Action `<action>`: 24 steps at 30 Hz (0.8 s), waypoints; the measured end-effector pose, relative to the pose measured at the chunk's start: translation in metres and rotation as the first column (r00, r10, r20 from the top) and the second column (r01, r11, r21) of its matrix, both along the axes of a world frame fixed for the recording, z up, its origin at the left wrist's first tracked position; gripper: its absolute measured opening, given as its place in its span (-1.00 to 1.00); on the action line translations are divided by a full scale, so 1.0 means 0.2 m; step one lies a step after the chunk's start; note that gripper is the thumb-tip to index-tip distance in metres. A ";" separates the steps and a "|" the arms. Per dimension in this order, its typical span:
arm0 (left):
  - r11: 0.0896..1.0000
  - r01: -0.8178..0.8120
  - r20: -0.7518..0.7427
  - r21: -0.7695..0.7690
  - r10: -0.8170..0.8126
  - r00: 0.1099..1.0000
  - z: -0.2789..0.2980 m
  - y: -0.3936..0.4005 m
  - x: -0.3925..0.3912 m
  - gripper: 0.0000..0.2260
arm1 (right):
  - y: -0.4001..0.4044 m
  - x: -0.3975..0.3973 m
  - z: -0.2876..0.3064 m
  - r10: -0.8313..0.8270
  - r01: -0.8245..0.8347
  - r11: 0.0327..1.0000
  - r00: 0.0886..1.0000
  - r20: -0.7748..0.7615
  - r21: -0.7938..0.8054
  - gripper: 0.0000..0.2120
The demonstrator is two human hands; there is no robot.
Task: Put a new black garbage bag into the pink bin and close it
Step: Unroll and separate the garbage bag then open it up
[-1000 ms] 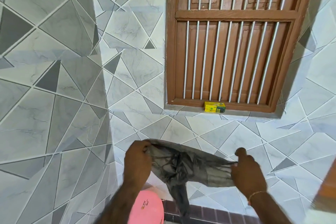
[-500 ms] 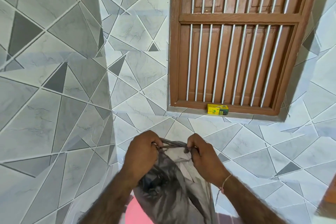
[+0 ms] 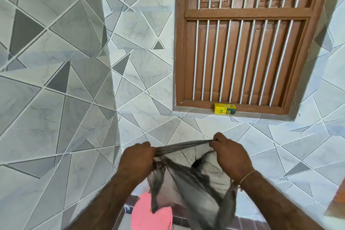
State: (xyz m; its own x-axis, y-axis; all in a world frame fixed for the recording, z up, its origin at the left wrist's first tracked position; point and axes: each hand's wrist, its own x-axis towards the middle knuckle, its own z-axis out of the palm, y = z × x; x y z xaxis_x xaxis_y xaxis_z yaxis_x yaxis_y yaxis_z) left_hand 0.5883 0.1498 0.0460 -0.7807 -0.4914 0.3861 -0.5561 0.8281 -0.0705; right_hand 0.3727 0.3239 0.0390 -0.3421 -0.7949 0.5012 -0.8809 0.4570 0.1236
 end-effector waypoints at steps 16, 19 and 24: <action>0.893 0.261 -0.241 0.366 -0.180 0.954 -0.26 -0.12 0.03 -0.65 | 0.17 -0.13 -0.09 -0.334 0.317 0.936 0.937 0.105 0.153 -0.67; 0.927 0.059 -0.082 0.371 -0.031 0.996 -0.25 -0.12 0.05 -0.79 | 0.22 -0.18 -0.14 -0.407 0.380 0.903 0.907 0.110 0.201 -0.66; 0.831 -0.180 -0.243 0.526 0.349 0.905 -0.30 -0.13 0.00 -0.74 | 0.20 -0.18 -0.21 -0.374 0.357 0.924 0.917 0.135 0.137 -0.66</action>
